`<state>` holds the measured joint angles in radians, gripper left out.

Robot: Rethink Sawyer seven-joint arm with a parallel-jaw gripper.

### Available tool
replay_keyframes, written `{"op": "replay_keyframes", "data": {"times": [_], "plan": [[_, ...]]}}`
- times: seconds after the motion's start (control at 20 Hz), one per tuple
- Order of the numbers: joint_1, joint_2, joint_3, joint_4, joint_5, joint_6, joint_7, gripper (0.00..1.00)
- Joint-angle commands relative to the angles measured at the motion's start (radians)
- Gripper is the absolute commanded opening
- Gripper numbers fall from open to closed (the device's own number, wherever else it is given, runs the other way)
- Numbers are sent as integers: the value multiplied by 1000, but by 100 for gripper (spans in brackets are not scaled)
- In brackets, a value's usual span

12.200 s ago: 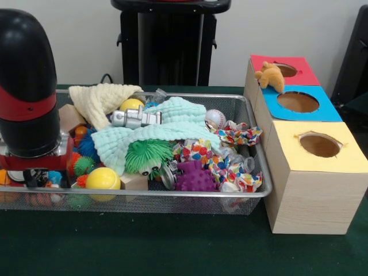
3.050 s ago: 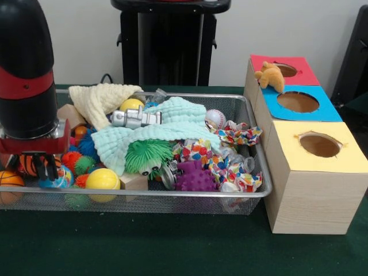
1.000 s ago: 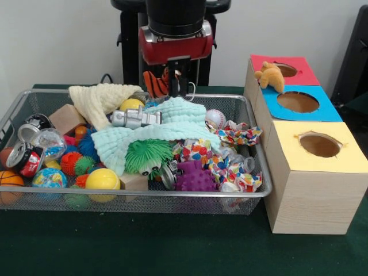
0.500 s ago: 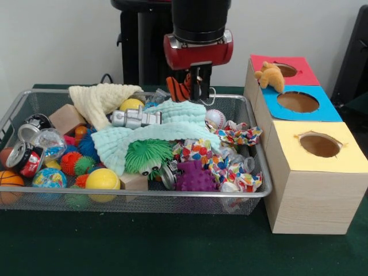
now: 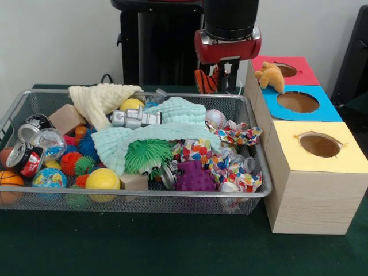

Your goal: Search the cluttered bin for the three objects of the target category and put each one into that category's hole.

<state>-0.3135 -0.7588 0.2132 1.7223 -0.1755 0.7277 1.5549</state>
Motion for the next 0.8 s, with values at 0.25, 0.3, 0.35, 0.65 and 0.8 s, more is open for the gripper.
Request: {"op": "replay_keyframes", "data": {"times": [0.25, 0.3, 0.35, 0.65, 0.8], "plan": [[79, -38, -66, 92, 103, -33, 295, 0], [84, -38, -71, 87, 109, -29, 292, 0], [88, -38, -75, 87, 113, -29, 291, 0], [124, 17, -97, 75, 133, -89, 300, 0], [141, 31, -109, 73, 142, -107, 304, 0]]}}
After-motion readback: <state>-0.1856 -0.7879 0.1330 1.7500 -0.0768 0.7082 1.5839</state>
